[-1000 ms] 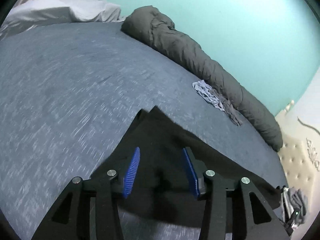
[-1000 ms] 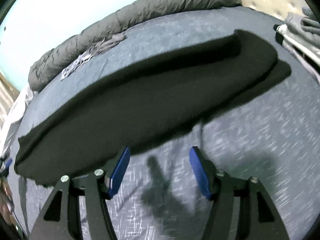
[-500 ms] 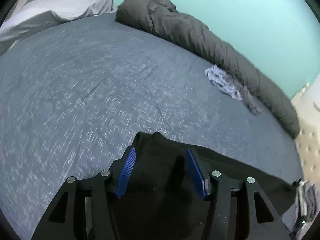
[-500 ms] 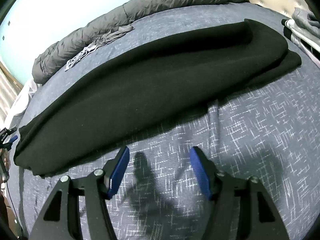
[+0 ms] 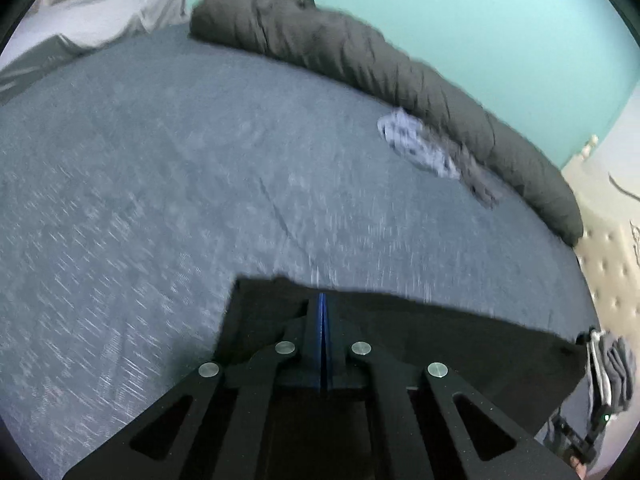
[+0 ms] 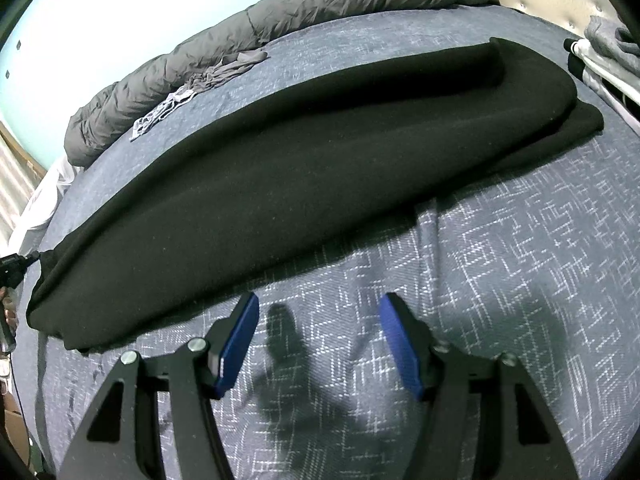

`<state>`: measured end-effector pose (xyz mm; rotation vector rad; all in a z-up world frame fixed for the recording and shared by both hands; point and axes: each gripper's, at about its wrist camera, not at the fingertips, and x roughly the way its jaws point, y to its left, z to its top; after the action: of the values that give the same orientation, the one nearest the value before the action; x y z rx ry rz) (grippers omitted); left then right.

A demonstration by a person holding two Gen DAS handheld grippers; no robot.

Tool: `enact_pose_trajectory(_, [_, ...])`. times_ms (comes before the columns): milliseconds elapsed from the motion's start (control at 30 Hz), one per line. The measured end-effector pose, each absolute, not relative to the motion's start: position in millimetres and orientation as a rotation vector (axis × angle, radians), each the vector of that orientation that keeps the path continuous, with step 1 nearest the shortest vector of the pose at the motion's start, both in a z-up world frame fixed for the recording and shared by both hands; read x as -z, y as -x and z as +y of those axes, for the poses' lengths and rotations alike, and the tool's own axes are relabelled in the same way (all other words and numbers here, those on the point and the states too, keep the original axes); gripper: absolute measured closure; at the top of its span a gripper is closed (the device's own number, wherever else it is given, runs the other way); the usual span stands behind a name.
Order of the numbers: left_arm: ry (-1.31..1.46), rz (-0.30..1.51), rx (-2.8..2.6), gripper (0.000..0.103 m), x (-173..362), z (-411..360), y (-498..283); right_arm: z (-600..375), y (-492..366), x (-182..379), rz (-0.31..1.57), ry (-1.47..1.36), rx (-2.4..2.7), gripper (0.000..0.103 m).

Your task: Fold clothes

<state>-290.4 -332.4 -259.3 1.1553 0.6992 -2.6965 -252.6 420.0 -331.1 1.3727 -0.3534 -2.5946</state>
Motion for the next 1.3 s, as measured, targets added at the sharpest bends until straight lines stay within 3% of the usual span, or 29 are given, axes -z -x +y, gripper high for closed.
enact_pose_trajectory(100, [-1.058, 0.690, 2.689, 0.103, 239, -347, 284, 421, 252, 331, -0.358, -1.371, 2.591, 0.040])
enact_pose_trajectory(333, [-1.197, 0.734, 2.643, 0.103, 247, -360, 292, 420, 249, 331, -0.347, -1.371, 2.597, 0.040])
enact_pose_trajectory(433, [-1.258, 0.765, 2.631, 0.080, 260, -354, 298, 419, 248, 331, -0.346, -1.368, 2.599, 0.040])
enact_pose_trajectory(467, [-1.259, 0.760, 2.634, 0.062, 262, -350, 300, 419, 247, 331, -0.346, -1.368, 2.599, 0.040])
enact_pose_trajectory(500, [-1.262, 0.743, 2.633, 0.054, 264, -347, 302, 419, 247, 331, -0.344, -1.368, 2.600, 0.040])
enact_pose_trajectory(900, [-1.378, 0.701, 2.685, 0.054, 272, -331, 323, 416, 243, 332, -0.342, -1.353, 2.611, 0.040])
enact_pose_trajectory(1133, [-1.500, 0.585, 2.713, 0.054, 270, -310, 320, 417, 241, 332, -0.355, -1.343, 2.610, 0.040])
enact_pose_trajectory(1300, [-1.586, 0.664, 2.692, 0.054, 282, -313, 326, 417, 241, 333, -0.355, -1.344, 2.611, 0.040])
